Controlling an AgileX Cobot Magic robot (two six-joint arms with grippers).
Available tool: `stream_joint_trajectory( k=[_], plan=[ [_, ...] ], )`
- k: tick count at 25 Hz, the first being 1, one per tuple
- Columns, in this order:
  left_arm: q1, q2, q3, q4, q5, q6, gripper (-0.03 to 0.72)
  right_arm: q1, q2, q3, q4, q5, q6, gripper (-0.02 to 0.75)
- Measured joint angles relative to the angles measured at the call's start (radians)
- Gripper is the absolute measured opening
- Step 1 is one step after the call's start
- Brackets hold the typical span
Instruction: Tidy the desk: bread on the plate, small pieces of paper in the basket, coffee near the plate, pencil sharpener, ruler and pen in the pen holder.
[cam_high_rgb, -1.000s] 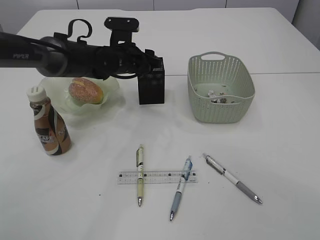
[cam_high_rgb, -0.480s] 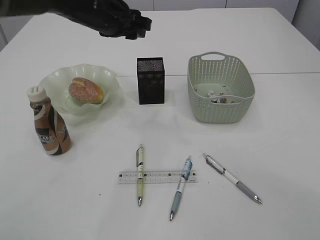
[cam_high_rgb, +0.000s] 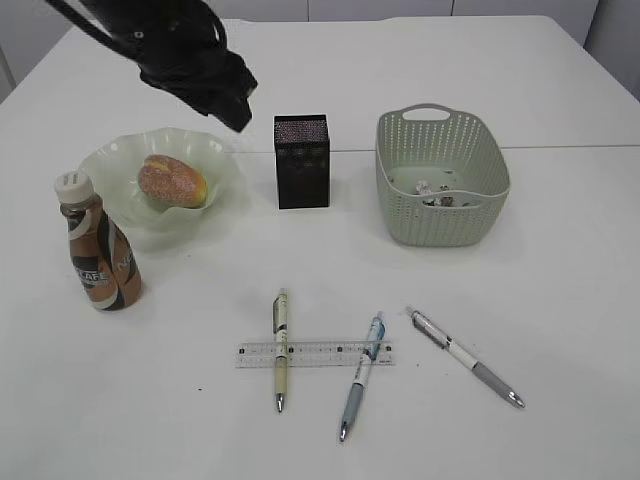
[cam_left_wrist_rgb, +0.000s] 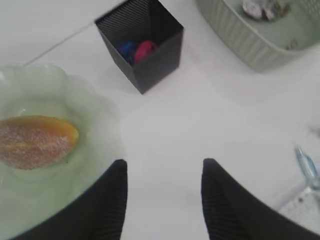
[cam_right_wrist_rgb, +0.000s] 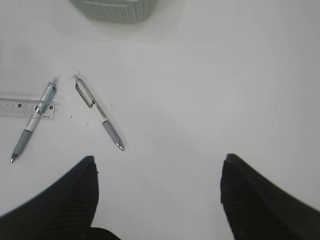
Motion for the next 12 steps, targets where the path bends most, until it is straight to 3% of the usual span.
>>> stream_joint_trajectory(
  k=[8, 12],
  plan=[
    [-0.141, -0.001, 0.0, -0.021, 0.307, 0.307, 0.354, 0.0, 0.0, 0.0, -0.018, 0.0, 0.0, 0.561],
    [-0.213, 0.01, 0.0, -0.021, 0.343, 0.371, 0.347, 0.0, 0.0, 0.0, -0.02, 0.0, 0.0, 0.561]
  ],
)
